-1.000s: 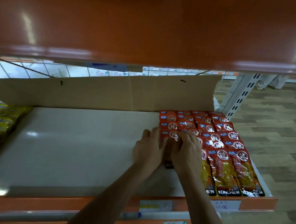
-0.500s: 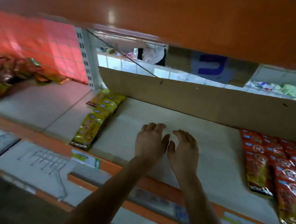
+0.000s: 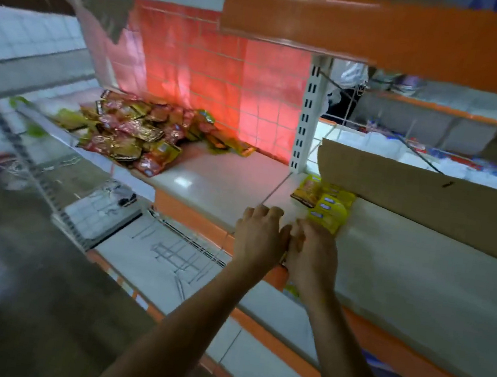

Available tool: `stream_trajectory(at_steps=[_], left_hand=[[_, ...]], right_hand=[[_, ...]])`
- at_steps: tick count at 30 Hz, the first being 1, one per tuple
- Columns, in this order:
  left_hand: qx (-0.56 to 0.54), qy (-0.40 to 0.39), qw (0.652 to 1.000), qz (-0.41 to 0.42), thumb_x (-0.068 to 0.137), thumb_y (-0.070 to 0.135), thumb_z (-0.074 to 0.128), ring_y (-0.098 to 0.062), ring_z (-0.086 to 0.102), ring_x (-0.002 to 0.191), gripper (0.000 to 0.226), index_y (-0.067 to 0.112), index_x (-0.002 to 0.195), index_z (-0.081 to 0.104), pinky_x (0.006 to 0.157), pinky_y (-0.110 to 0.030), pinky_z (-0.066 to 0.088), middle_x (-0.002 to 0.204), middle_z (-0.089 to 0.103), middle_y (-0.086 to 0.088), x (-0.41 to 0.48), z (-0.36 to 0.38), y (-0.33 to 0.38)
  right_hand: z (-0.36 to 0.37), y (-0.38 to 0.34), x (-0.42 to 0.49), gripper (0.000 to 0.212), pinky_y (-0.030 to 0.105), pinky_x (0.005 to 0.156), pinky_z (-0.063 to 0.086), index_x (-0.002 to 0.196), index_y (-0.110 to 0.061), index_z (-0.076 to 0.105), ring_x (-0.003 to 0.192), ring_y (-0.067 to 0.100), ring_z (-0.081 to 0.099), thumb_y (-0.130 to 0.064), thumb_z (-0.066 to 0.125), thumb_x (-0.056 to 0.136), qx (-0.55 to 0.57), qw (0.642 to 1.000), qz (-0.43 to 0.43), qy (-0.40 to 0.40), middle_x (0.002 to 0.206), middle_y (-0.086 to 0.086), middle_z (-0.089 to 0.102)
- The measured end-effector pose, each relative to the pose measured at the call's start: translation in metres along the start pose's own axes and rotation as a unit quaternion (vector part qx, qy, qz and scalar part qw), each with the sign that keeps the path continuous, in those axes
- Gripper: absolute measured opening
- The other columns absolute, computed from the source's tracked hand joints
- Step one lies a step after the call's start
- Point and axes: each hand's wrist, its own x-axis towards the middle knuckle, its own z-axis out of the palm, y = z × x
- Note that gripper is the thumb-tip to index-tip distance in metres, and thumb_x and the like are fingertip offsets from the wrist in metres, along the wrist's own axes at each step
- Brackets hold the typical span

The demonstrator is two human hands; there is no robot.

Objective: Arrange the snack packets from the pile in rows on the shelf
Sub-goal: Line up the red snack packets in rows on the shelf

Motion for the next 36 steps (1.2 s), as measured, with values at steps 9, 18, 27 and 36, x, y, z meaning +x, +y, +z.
stream_trajectory(at_steps=[9,18,27,36], left_hand=[[0.019,0.038,0.996,-0.077,0.095,0.042,0.05,-0.028,0.049,0.118,0.045,0.02,0.134,0.048,0.096,-0.037,0.042,0.13,0.055,-0.008,0.031,-0.036,-0.103],[0.045,0.052,0.985,-0.161,0.093,0.036,0.054,-0.033,0.048,0.115,0.042,0.014,0.128,0.048,0.087,-0.041,0.044,0.126,0.052,-0.012,0.094,-0.067,-0.204],[-0.005,0.085,0.967,-0.239,0.093,0.02,0.051,-0.035,0.049,0.108,0.033,0.005,0.122,0.049,0.086,-0.041,0.04,0.12,0.052,-0.018,0.176,-0.079,-0.286],[-0.117,0.15,0.904,-0.383,0.089,0.046,0.06,-0.04,0.05,0.121,0.077,0.002,0.141,0.024,0.091,-0.046,0.044,0.137,0.045,-0.023,0.231,-0.088,-0.323]], right_hand=[[0.076,-0.084,0.025,0.037,0.031,0.104,0.035,0.125,-0.011,0.058,0.122,0.023,0.049,-0.017,0.06,0.089,0.003,0.996,-0.045,-0.074,0.129,0.007,0.059],[0.165,-0.158,0.082,0.045,0.034,0.099,0.038,0.135,-0.018,0.045,0.121,0.024,0.046,-0.026,0.056,0.092,0.056,0.986,-0.033,-0.153,0.135,0.004,0.052],[0.241,-0.21,0.155,0.07,0.039,0.093,0.042,0.134,-0.005,0.038,0.119,0.034,0.049,-0.048,0.063,0.085,0.026,0.982,0.014,-0.186,0.128,0.017,0.055],[0.275,-0.226,0.191,0.062,0.03,0.077,0.041,0.121,-0.016,0.052,0.108,0.029,0.059,-0.051,0.073,0.074,0.081,0.975,0.062,-0.198,0.117,0.006,0.062]])
